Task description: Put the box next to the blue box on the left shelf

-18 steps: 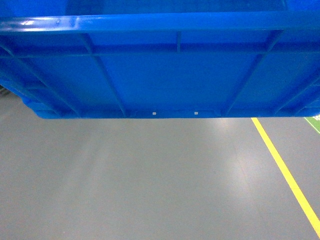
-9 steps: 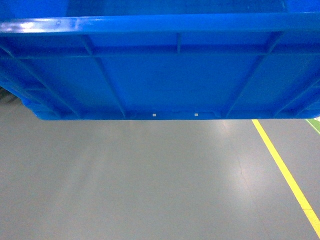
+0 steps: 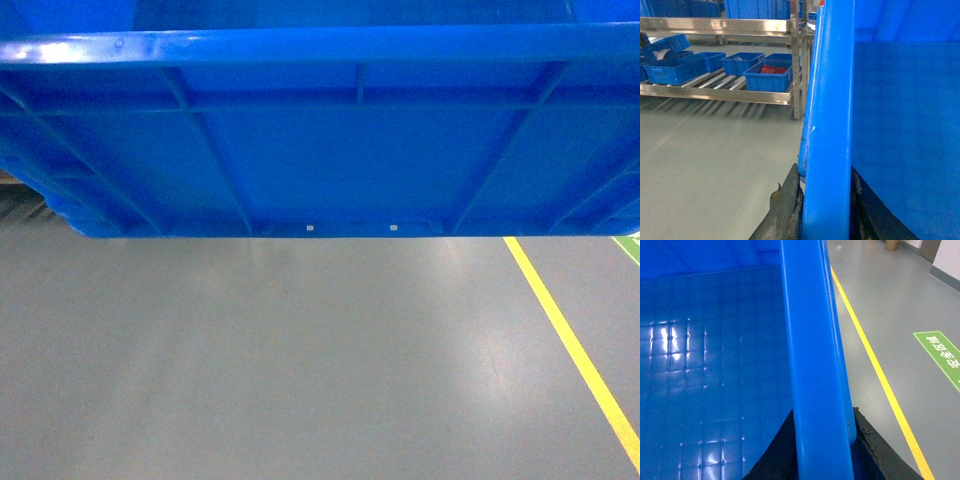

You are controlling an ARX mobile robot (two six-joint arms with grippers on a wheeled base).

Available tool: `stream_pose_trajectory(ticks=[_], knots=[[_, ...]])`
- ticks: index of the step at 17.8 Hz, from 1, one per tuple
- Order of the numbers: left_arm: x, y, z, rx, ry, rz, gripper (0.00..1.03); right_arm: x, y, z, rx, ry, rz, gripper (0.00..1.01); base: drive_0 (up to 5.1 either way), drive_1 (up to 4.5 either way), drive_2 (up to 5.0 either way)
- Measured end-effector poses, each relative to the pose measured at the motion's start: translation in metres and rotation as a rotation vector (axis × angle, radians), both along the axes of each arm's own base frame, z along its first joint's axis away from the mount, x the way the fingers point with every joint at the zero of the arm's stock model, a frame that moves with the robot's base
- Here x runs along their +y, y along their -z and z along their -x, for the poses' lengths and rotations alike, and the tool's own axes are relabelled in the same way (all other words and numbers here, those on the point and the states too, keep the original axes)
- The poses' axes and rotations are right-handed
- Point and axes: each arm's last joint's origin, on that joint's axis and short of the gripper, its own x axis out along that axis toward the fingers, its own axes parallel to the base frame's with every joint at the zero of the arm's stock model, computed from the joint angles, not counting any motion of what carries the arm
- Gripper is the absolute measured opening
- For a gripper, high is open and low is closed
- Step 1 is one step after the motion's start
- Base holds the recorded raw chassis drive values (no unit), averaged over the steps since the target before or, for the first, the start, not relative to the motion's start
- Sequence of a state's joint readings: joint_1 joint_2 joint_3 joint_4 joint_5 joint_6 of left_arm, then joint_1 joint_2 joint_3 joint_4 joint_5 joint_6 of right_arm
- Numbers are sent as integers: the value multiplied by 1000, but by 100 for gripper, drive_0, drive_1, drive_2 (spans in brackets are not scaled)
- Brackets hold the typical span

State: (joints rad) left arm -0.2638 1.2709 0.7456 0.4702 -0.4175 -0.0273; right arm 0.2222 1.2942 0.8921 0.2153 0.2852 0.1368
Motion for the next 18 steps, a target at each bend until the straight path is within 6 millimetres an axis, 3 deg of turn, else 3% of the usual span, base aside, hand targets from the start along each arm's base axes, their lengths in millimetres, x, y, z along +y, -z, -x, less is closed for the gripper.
stream_pose_trajectory(ticks=[18], knots=[[0,0,0,2,-2,-2,15,0,1,0,3,-2,0,21,-7,409,-424]])
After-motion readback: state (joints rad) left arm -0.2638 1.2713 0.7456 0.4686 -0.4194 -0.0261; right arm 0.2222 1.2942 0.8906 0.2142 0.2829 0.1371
